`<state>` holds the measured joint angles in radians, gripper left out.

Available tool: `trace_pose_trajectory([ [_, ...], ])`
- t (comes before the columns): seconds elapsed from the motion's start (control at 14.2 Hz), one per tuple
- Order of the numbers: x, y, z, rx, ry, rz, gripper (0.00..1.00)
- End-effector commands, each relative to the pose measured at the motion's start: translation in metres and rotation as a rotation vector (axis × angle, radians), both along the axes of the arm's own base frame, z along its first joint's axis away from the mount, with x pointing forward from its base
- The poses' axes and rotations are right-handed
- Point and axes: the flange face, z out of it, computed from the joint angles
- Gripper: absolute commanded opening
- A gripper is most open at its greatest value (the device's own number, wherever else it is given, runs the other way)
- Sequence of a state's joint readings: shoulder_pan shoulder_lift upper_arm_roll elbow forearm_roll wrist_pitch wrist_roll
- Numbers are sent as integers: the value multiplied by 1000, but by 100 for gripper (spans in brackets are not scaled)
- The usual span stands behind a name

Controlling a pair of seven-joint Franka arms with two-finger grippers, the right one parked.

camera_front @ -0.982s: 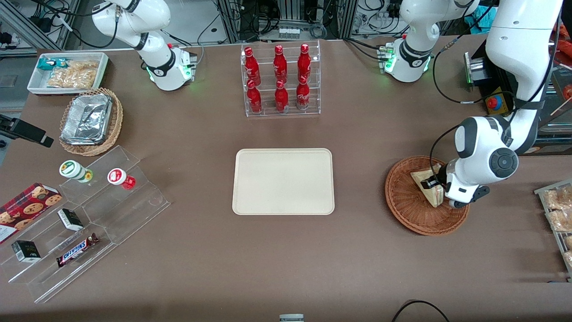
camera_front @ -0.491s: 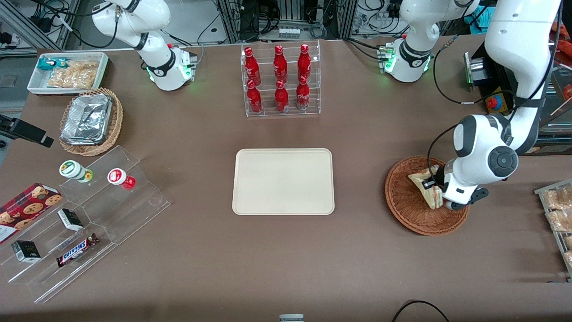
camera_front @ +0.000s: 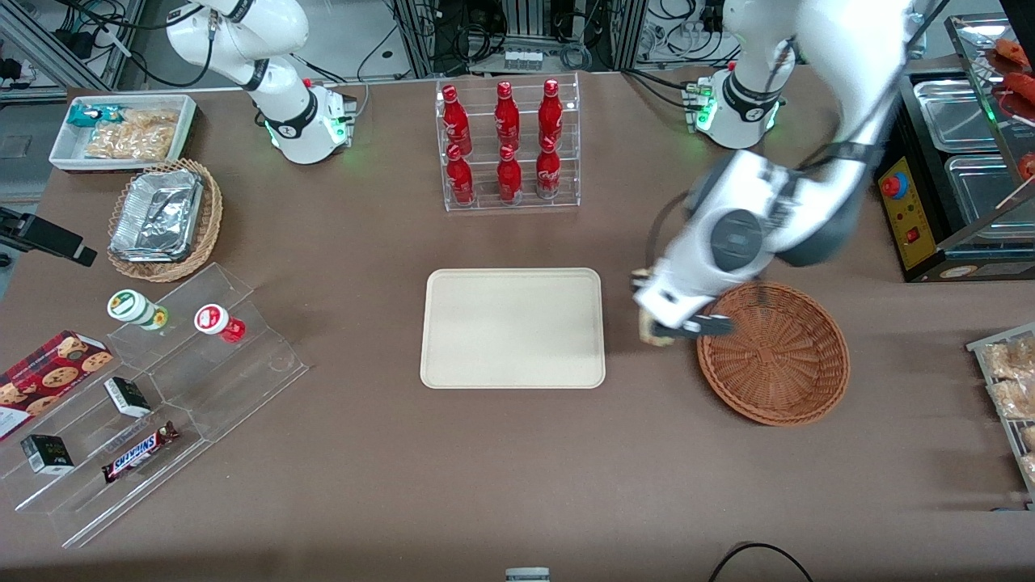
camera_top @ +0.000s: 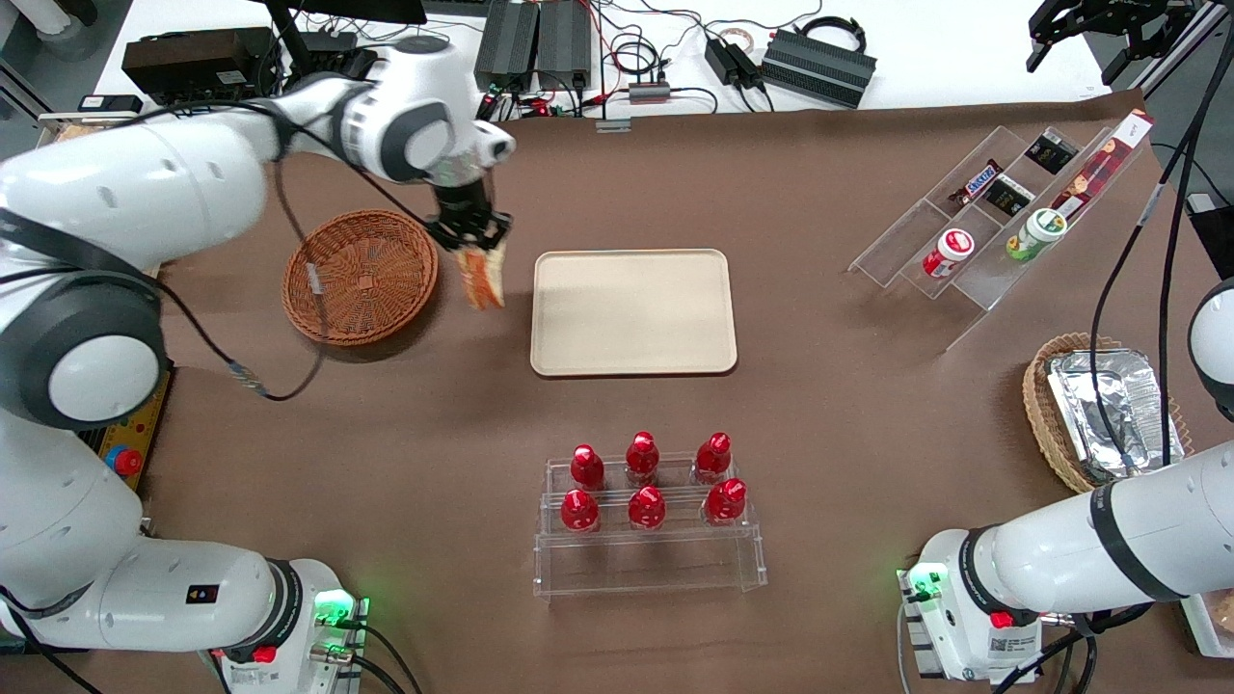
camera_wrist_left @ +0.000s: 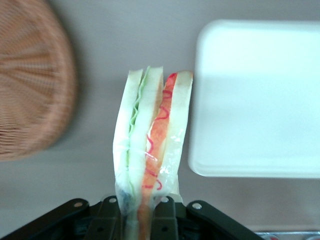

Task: Place sandwich from basket to tray
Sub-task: 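Lift the sandwich and carry it over the cream tray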

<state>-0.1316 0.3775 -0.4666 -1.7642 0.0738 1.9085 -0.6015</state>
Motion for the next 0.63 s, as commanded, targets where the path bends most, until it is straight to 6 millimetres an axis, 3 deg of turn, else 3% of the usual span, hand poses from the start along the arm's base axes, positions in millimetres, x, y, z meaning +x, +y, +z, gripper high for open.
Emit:
trace_pose_trajectory([
  [0.0,-3,-70,-42,122,-57,27,16],
  [0.07,-2,-93,-55,141,-85,45,16],
  [0.21,-21,-158,-70,122,-104,50,16],
  [0.42,-43,-206,-91,102,-99,64,18],
  [0.56,-48,-222,-103,92,-96,64,22],
])
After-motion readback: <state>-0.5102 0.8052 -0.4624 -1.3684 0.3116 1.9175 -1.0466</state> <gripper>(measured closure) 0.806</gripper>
